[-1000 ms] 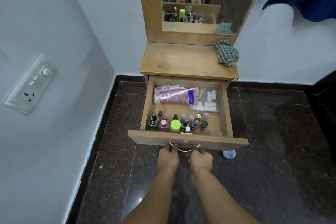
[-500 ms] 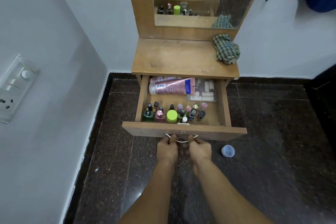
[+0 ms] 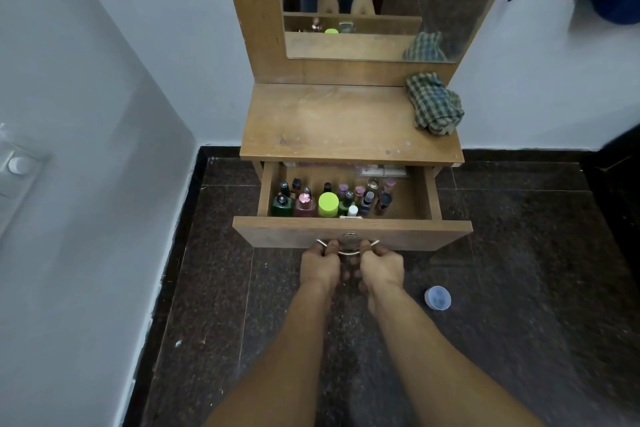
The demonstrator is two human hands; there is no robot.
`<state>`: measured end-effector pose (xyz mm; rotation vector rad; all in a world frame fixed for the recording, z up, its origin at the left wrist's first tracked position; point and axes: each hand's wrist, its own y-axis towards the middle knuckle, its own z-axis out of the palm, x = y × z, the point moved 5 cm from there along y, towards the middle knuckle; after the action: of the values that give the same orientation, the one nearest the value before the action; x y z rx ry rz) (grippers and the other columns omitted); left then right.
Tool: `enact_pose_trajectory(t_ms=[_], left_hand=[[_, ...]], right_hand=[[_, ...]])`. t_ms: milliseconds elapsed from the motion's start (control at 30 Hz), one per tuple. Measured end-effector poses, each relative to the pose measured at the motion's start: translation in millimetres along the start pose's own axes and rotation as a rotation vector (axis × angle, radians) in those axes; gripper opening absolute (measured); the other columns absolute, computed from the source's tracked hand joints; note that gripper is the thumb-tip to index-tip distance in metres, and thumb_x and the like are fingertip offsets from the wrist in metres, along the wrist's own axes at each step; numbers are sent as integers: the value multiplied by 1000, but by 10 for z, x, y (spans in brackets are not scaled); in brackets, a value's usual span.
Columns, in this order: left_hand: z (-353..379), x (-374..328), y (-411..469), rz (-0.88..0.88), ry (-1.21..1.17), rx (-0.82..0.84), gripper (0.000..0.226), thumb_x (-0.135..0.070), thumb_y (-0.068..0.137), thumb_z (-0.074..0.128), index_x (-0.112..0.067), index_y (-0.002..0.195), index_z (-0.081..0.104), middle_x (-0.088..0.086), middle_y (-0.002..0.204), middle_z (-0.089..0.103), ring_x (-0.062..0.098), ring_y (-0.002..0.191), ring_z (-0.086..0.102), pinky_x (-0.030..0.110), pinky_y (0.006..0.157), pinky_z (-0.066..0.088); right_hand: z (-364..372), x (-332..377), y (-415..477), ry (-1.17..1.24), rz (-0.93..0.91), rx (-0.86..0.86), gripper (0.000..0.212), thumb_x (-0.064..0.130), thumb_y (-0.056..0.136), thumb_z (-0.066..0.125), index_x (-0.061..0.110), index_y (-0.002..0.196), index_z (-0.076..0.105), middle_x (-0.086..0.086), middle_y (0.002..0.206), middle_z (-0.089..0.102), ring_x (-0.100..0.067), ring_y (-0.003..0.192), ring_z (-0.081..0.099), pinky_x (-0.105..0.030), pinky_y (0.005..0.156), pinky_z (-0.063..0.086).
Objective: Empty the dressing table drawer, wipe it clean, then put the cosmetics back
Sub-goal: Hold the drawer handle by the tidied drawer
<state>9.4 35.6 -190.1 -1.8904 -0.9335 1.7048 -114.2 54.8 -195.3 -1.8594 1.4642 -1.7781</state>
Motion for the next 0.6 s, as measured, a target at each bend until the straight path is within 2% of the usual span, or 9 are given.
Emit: enact_pose_trajectory(t_ms=[167,267,433,600], left_hand=[[38,-140,131,5,24,14,25,-26,105,51,-9,103,69,7,72,67,16,52,57,22,50,42],[87,-264,223,19,48,17,28,-28,106,48,-9,104,68,8,71,65,16,48,54,19,43,37],[126,-447,359,22,121,37,32,-34,106,45,-10,104,67,8,66,64,17,45,53,22,46,35],[166,-656,479,42,140,38,26,-30,107,45,-15,97,63,3,63,64,15,44,53,20,43,34]], right_hand=[[49,152,76,-5,-5,-4,25,30,98,63,10,86,73,-12,67,68,-21,52,57,-30,47,42],[99,291,152,-7,-12,-11,28,29,99,62,7,85,72,-12,62,64,-21,45,51,-25,40,36],[195,464,290,-16,-18,-26,29,30,99,61,7,84,71,-13,68,69,-18,41,49,-21,36,32],[284,627,421,21,-13,-24,27,27,97,63,5,84,71,-14,69,69,-17,41,47,-21,37,32]])
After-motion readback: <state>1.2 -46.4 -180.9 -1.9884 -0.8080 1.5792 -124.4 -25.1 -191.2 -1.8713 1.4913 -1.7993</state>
